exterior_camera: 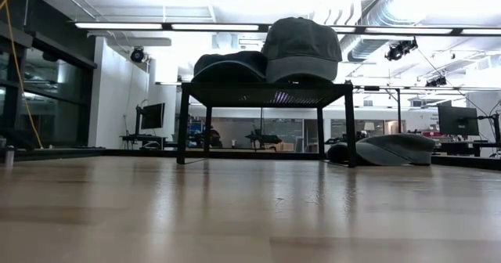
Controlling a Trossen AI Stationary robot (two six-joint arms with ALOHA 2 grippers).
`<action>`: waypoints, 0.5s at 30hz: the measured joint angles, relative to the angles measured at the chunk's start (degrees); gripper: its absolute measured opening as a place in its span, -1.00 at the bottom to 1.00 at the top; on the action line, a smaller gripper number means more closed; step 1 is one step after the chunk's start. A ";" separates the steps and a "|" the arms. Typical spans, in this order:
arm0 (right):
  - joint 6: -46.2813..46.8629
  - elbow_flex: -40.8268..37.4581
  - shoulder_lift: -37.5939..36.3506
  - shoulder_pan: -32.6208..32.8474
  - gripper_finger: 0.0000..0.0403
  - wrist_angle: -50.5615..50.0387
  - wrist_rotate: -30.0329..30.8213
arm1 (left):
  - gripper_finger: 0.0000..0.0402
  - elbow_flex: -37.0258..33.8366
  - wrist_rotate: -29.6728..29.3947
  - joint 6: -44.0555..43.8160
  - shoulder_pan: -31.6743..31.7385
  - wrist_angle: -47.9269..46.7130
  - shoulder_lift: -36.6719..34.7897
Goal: Pick & Place hat
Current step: Stack the blue cap on top of the stacked blue caps on the shelf
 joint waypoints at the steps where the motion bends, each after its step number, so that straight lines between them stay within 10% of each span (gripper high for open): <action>1: 1.41 0.00 -0.42 0.00 -0.74 0.09 1.07 | -0.97 0.00 -0.25 -0.02 0.02 -0.01 0.00; 15: 8.61 0.00 -10.43 0.07 -0.46 1.63 9.31 | -0.97 -0.04 -2.76 12.58 0.04 19.58 0.04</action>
